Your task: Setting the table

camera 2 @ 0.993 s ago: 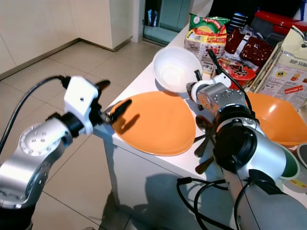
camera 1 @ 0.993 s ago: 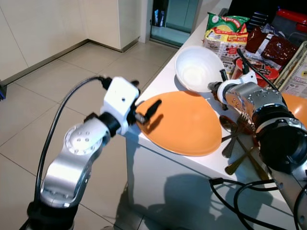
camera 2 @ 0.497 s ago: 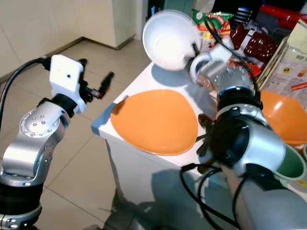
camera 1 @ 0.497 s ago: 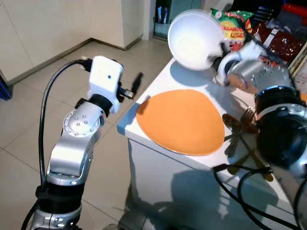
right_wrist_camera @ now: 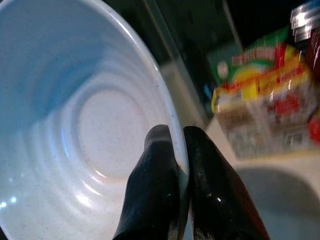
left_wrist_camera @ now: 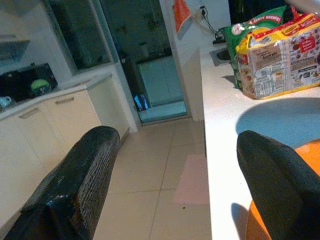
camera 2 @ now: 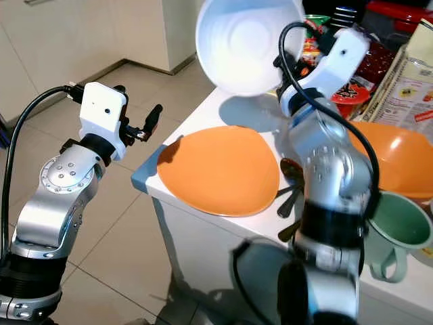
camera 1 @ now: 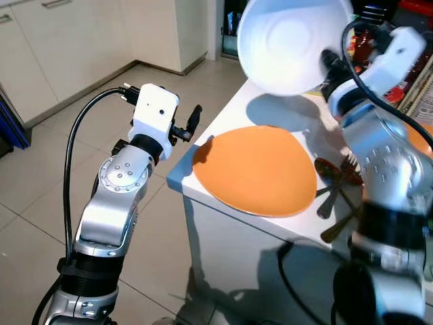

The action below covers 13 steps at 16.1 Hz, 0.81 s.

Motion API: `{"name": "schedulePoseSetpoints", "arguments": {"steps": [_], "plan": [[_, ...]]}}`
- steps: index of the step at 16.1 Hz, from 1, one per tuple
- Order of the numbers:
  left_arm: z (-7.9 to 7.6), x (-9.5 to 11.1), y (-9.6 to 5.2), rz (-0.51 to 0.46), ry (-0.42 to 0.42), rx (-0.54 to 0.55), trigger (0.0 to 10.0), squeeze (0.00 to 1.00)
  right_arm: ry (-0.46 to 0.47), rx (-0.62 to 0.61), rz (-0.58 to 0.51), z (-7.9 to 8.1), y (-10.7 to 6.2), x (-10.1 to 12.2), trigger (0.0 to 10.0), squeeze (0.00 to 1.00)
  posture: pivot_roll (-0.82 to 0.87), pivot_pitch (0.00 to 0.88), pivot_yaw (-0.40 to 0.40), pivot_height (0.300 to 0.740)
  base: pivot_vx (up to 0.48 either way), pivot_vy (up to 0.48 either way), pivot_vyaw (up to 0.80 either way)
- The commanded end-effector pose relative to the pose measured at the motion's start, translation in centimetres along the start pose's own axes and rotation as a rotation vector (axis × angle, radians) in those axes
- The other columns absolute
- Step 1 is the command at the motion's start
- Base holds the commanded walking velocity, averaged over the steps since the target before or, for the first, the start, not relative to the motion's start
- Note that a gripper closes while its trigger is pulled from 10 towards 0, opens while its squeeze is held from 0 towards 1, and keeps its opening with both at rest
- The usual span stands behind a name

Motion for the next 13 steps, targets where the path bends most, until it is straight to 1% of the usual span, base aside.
{"name": "schedulePoseSetpoints", "arguments": {"steps": [1, 3, 5, 7, 9, 11, 13], "plan": [[-0.2, 0.2, 0.2, -0.007, 0.017, -0.006, 10.0, 0.0, -0.045, 0.045, -0.025, 1.5, -0.8, 0.2, 10.0, 0.0, -0.05, 0.0, 0.012, 0.74, 0.0, 0.0, 0.0], [-0.5, 0.5, 0.4, -0.016, 0.031, -0.012, 10.0, 0.0, -0.065, 0.051, -0.015, 1.8, -1.5, -0.4, 10.0, 0.0, -0.03, 0.0, -0.002, 0.74, -0.266, 0.0, 0.0], [-0.2, 0.9, 0.4, -0.03, 0.035, -0.007, 10.0, 0.0, -0.055, 0.041, -0.015, 1.9, -1.8, -0.6, 10.0, 0.0, -0.02, 0.0, -0.015, 0.74, -0.319, 0.0, 0.0], [0.0, 0.8, 0.3, -0.03, 0.035, 0.003, 10.0, 0.0, -0.06, 0.041, -0.014, 2.0, -2.0, -1.0, 10.0, 0.0, -0.02, 0.0, -0.024, 0.74, -0.321, 0.0, 0.0], [-0.1, 0.7, 0.1, -0.029, 0.029, 0.007, 10.0, 0.0, -0.077, 0.054, -0.006, 2.4, -2.3, -1.3, 10.0, 0.0, -0.03, 0.0, -0.024, 0.74, -0.317, 0.0, 0.0], [-0.4, 0.8, 0.1, -0.031, 0.026, 0.0, 10.0, 0.0, -0.083, 0.052, -0.009, 2.4, -2.4, -1.3, 10.0, 0.0, -0.02, 0.0, -0.023, 0.74, -0.317, 0.0, 0.0], [-0.3, 0.8, 0.2, -0.032, 0.024, 0.002, 10.0, 0.0, -0.08, 0.046, -0.03, 2.3, -2.3, -0.8, 10.0, 0.0, -0.02, 0.0, -0.022, 0.74, -0.309, 0.0, 0.0]]}}
Point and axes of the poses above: a point about 5 cm out from each wrist's last joint towards the gripper, its own y axis pointing out of the wrist towards the gripper, its own x axis along the axis of the wrist's last joint, z = x × y, the point moved 5 cm from there along y, pointing out of the wrist towards the gripper, and after that the axes turned 7 degrees about y, right-handed, at the moved point
